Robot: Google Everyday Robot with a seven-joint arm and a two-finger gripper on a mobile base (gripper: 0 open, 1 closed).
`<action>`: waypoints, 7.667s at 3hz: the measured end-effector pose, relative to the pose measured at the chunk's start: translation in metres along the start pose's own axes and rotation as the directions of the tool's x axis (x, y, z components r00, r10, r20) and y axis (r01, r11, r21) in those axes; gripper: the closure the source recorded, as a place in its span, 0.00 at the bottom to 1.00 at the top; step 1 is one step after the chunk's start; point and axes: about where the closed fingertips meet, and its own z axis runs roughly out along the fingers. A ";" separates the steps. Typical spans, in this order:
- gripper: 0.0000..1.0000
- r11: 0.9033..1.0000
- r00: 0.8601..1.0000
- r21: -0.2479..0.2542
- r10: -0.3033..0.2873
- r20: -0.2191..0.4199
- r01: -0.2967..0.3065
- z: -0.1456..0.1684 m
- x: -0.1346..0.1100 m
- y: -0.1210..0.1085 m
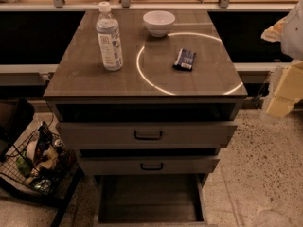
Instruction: Close bottom drawer
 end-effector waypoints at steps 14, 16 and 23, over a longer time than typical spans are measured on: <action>0.92 0.900 0.949 -0.416 -0.234 -0.212 0.129 0.500 0.204 0.350; 0.68 0.889 0.899 -0.432 -0.304 -0.315 0.150 0.427 0.200 0.360; 1.00 0.863 0.959 -0.463 -0.269 -0.083 0.202 0.531 0.198 0.372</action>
Offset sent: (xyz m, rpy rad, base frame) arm -0.0408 -0.0552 -0.1266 -0.1181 0.1162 -0.0849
